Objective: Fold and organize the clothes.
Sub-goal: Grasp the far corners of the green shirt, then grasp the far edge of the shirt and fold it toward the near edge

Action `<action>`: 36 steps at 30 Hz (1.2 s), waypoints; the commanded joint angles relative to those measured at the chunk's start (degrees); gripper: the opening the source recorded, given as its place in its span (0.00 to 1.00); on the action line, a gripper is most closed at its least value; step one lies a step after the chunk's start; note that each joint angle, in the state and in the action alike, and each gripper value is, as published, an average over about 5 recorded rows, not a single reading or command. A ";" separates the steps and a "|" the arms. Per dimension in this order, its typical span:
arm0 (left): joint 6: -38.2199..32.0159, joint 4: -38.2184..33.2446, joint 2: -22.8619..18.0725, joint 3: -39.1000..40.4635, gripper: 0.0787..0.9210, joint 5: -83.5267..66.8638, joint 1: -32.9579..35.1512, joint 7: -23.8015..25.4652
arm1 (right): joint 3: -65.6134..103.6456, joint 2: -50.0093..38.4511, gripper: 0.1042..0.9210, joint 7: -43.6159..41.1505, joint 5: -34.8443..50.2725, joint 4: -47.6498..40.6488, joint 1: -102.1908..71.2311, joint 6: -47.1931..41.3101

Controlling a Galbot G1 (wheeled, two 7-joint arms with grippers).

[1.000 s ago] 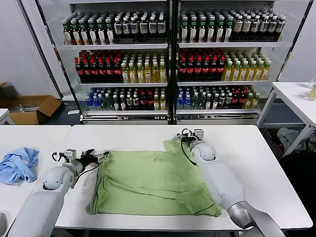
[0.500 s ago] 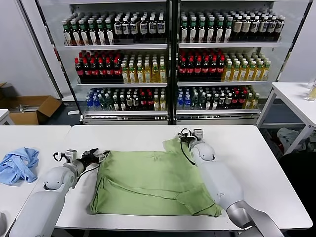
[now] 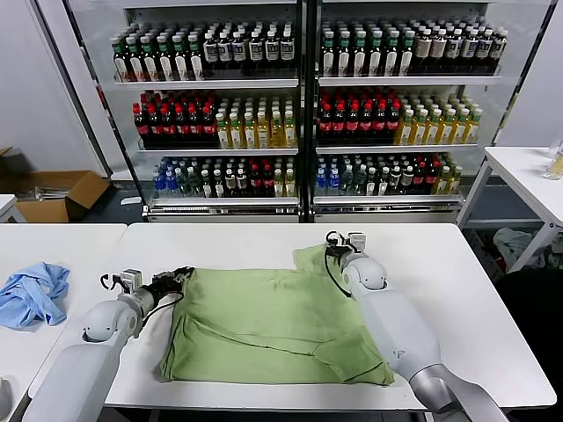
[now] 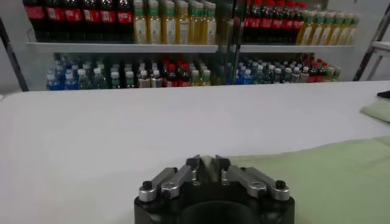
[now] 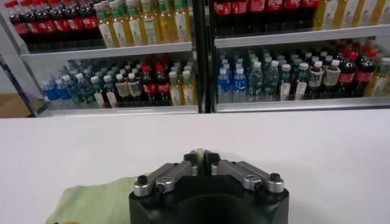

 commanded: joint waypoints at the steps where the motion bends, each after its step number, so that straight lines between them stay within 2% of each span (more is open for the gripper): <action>1: -0.42 -0.65 0.10 0.22 0.05 -1.01 -0.15 0.38 | 0.17 -0.73 0.00 -0.70 0.44 2.72 -0.48 1.62; 4: -0.89 -2.97 0.74 -0.23 0.02 -3.25 0.62 -0.33 | 0.82 -2.20 0.00 -0.30 1.96 8.03 -2.08 0.57; 7: -1.48 -7.05 1.77 -1.19 0.01 -6.34 2.69 -1.41 | 2.02 -4.92 0.00 0.48 5.18 17.51 -5.88 -1.65; 13: -2.60 -14.14 3.55 -3.57 0.01 -10.18 8.50 -3.47 | 5.83 -10.81 0.00 2.03 10.23 34.48 -15.68 -5.49; 22: -4.10 -21.95 4.49 -6.82 0.02 -10.59 18.53 -4.31 | 12.71 -16.72 0.00 4.32 13.74 52.74 -29.98 -8.30; 29: -5.07 -25.37 4.52 -9.82 0.02 -10.12 24.00 -4.19 | 17.69 -17.52 0.00 4.33 13.07 62.55 -41.09 -8.50; 36: -4.95 -26.14 4.80 -12.40 0.02 -10.25 26.38 -3.54 | 22.70 -17.63 0.00 3.97 12.25 67.38 -47.91 -8.25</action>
